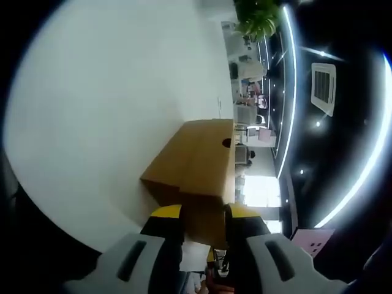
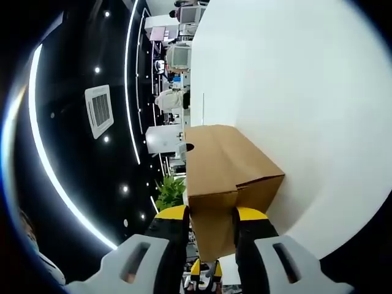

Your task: Operate the shoe box by opening the lid, removing the specified soft item, and placing it in the target area until the item is outside and the box remains undamaged.

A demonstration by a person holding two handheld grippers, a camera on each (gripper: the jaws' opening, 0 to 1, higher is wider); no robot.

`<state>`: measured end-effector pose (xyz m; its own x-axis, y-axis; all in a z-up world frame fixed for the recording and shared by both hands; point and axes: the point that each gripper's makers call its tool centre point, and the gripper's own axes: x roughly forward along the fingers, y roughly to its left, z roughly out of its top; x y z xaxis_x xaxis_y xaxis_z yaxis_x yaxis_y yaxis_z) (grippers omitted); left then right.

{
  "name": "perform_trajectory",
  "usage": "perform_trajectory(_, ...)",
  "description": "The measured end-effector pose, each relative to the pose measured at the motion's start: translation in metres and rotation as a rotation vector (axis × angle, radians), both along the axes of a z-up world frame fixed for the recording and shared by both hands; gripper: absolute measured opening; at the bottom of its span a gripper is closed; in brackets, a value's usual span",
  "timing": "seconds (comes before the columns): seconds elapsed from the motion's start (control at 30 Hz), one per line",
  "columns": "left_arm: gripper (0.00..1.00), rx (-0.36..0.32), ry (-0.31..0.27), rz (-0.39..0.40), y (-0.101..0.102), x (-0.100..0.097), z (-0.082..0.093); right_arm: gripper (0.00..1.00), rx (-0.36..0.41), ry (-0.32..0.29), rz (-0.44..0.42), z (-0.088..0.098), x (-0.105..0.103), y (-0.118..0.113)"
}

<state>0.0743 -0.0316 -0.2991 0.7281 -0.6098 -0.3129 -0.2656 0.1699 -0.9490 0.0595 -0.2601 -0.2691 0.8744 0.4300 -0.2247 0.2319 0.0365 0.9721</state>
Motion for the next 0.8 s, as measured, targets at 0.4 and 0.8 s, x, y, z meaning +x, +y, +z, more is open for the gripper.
perform_trajectory(0.4,0.26,0.016,0.033,0.024,0.003,0.002,0.009,0.27,-0.026,0.057,-0.036,-0.009,0.004,-0.013)
perform_trajectory(0.8,0.26,0.046,0.059,0.039,0.002,0.000,0.026,0.27,-0.002,0.131,-0.060,-0.006,0.005,-0.016)
